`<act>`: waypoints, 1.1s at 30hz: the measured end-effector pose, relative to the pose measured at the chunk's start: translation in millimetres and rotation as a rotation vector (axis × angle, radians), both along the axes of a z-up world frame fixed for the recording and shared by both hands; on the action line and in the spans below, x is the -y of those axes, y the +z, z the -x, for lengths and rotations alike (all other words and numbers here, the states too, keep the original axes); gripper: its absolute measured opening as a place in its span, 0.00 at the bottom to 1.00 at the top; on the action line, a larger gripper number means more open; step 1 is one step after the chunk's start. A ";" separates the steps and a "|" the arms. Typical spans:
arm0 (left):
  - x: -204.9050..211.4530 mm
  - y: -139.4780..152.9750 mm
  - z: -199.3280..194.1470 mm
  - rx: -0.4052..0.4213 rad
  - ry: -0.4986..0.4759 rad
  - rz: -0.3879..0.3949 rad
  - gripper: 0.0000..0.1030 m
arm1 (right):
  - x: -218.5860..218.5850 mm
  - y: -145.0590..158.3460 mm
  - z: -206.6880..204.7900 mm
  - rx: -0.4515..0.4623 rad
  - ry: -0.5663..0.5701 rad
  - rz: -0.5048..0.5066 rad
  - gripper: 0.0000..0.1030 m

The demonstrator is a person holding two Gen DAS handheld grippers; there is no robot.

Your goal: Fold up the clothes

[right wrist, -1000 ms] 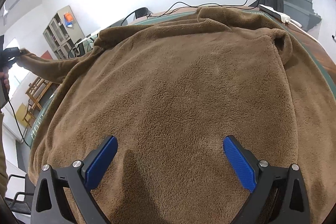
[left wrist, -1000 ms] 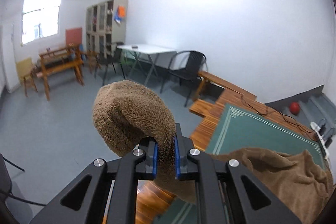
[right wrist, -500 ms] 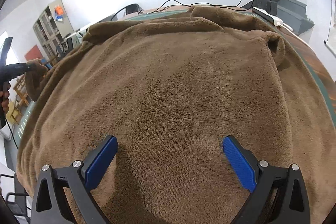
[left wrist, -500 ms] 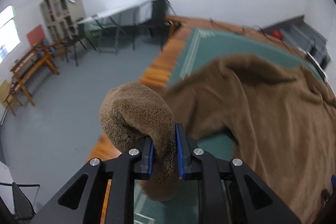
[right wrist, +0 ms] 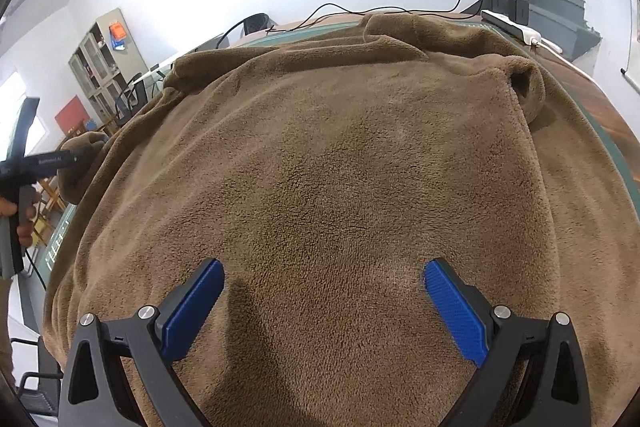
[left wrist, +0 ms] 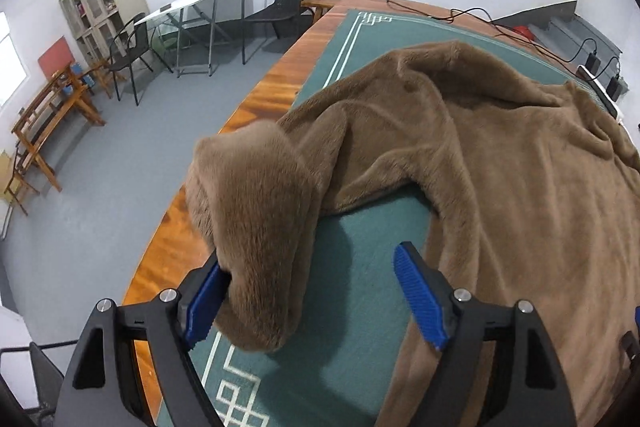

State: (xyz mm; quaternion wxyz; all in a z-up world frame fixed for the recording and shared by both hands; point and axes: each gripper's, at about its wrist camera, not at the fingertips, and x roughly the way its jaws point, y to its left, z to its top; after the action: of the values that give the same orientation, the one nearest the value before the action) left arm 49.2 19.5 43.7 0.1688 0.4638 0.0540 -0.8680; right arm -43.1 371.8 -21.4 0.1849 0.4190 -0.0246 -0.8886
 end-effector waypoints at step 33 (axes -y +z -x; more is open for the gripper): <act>35.9 -32.9 141.3 -0.017 0.127 -0.244 0.81 | 4.2 0.5 -3.1 0.000 -0.005 -0.033 0.99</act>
State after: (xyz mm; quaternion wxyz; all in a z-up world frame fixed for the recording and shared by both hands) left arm -92.1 -16.4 10.8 0.1653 0.4694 0.1896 -0.8464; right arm -40.0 367.6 -20.9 0.1759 0.4221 -0.0108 -0.8892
